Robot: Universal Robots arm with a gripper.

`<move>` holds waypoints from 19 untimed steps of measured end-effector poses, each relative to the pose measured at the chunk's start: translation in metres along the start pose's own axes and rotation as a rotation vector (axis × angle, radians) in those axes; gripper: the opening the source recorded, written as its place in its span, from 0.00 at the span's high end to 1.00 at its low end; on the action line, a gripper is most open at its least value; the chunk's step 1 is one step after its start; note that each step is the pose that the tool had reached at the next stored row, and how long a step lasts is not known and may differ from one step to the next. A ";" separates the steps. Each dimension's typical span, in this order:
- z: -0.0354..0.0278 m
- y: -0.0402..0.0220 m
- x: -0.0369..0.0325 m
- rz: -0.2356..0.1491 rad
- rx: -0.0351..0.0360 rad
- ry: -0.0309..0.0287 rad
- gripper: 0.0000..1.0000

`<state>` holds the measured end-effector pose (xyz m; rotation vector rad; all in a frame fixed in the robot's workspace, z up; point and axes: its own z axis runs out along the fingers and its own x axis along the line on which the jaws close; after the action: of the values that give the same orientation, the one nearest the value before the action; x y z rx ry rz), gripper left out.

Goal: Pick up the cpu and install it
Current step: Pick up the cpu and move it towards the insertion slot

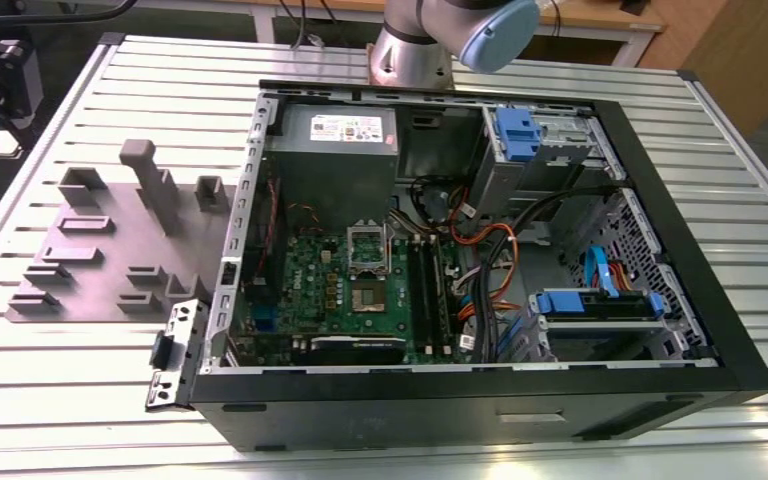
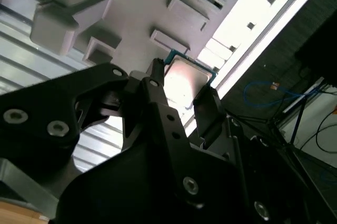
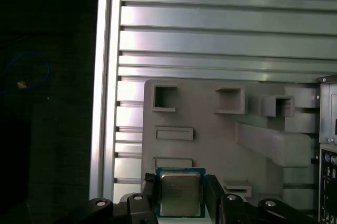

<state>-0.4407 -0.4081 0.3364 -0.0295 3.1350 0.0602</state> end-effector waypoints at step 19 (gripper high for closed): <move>-0.0416 0.0015 -0.0046 0.000 0.0160 0.0002 0.53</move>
<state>-0.4363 -0.4082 0.3781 -0.0292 3.1354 0.0351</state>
